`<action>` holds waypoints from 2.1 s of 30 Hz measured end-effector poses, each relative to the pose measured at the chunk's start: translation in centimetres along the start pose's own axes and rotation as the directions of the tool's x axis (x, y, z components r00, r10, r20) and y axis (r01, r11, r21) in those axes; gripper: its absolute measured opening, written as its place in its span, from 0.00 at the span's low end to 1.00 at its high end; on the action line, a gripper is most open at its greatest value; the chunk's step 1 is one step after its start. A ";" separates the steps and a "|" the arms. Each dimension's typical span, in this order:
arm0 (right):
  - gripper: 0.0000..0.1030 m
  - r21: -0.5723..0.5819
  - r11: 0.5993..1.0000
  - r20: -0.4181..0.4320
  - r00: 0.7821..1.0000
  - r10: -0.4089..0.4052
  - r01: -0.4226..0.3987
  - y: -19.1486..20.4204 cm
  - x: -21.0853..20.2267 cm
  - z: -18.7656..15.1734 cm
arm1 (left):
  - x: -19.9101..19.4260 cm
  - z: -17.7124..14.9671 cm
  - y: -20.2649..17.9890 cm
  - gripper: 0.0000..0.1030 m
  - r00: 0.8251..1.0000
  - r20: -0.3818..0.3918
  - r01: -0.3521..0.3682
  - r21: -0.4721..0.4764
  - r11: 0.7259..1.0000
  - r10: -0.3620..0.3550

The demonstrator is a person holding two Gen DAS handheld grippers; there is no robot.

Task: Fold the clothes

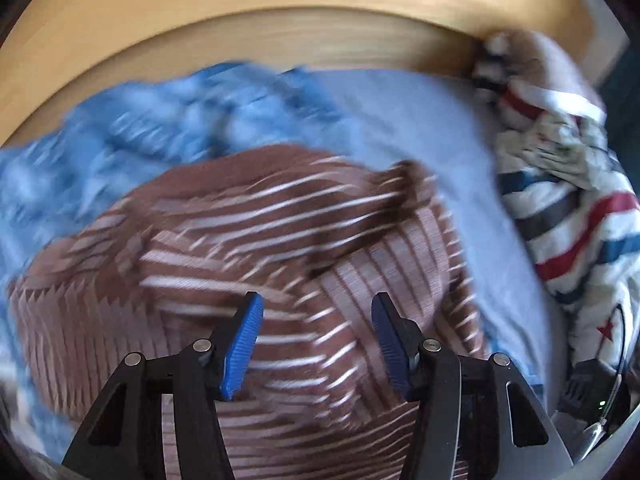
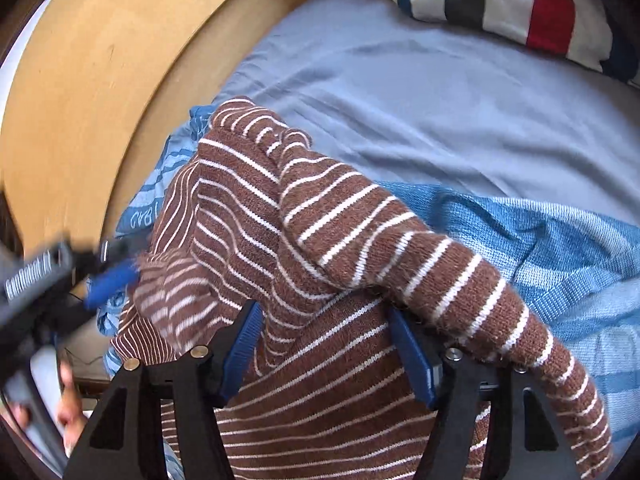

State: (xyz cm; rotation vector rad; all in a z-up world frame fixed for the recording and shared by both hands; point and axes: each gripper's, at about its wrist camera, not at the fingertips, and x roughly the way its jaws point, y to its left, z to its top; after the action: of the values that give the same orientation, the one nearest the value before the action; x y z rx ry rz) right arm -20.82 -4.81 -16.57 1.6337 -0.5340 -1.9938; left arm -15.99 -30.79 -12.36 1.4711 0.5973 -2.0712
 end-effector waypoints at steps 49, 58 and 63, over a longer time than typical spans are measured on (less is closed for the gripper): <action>0.58 0.358 0.927 0.308 0.951 -0.006 -0.110 -8.1 -4.4 4.4 | 1.2 7.6 -2.9 0.76 0.976 0.015 0.215 0.059 0.975 -0.216; 0.68 0.294 0.933 0.350 0.885 -0.309 0.209 -4.2 -6.3 3.8 | 6.4 9.4 9.7 0.52 0.978 -0.209 -0.066 -0.277 0.959 0.007; 0.74 0.234 0.945 0.368 0.878 -0.305 0.230 -1.9 -5.8 2.6 | 7.5 8.0 10.3 0.42 0.988 -0.147 -0.084 -0.339 0.937 0.036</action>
State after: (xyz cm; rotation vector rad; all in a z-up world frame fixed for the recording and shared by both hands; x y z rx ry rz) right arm -22.71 0.23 -12.64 1.4664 -0.6859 -2.5844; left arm -17.15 -44.85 -17.58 1.4118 0.9075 -1.7193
